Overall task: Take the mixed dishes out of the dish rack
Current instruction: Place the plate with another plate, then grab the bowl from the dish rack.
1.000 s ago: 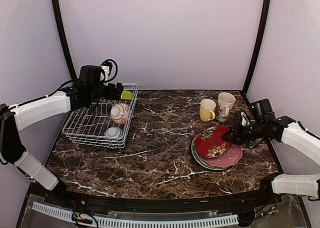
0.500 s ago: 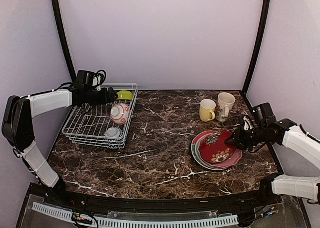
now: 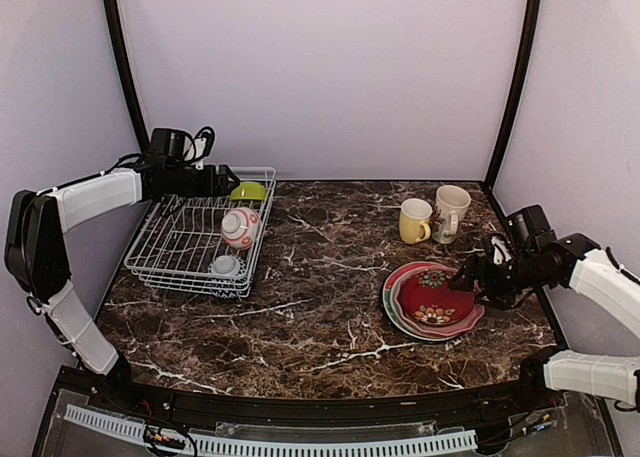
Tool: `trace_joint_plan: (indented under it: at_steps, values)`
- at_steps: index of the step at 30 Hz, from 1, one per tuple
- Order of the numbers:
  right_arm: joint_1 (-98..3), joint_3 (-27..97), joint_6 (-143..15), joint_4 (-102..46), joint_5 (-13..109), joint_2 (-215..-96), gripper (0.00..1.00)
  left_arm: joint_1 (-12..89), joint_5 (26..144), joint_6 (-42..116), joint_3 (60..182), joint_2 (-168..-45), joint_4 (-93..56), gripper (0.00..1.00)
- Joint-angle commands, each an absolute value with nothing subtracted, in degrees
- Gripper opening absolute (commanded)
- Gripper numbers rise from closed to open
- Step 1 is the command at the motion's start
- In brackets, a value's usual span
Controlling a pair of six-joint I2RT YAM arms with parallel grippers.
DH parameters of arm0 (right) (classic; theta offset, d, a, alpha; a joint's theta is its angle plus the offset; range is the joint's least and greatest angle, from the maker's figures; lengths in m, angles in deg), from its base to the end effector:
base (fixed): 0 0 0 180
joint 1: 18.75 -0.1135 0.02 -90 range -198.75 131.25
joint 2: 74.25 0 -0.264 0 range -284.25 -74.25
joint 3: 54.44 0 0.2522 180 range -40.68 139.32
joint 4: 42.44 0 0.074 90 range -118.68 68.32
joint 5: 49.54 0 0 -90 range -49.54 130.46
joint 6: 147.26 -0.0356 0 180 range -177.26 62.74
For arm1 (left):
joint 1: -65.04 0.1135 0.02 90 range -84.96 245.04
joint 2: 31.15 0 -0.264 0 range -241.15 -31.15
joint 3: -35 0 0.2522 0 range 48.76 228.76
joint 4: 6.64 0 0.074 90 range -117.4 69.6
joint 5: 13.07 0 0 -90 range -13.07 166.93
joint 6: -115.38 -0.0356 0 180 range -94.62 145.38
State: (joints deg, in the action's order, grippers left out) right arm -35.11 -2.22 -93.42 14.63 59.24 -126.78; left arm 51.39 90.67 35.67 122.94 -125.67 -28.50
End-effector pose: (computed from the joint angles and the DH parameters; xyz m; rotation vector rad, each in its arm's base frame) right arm 0.1596 0.0588 0.2309 0.3326 2.6593 0.7436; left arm 0.3739 -0.0995 0.2961 0.2107 2.0797 -0.5033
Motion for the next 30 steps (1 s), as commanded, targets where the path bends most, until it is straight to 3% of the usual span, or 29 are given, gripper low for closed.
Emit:
trace_joint_plan:
  at_steps: [1,6,17,25,30]
  values:
    - [-34.8,1.1,-92.0,17.3,55.9,-125.1,0.89,51.7,94.0,35.3,124.2,-126.3,-31.8,0.87]
    - [-34.8,2.3,-92.2,17.6,54.5,-124.2,0.98,51.7,90.5,35.9,125.8,-126.5,-35.5,0.87]
    - [-34.8,4.2,-89.8,15.6,53.2,-124.8,0.99,51.6,90.4,40.1,127.5,-126.8,-44.1,0.84]
    - [-34.8,3.8,-89.3,14.0,52.9,-124.0,0.99,50.2,80.0,38.8,137.8,-134.8,-46.7,0.84]
    - [-34.8,2.3,-89.7,12.5,52.5,-122.5,0.99,49.9,83.6,37.7,143.7,-138.2,-46.7,0.81]
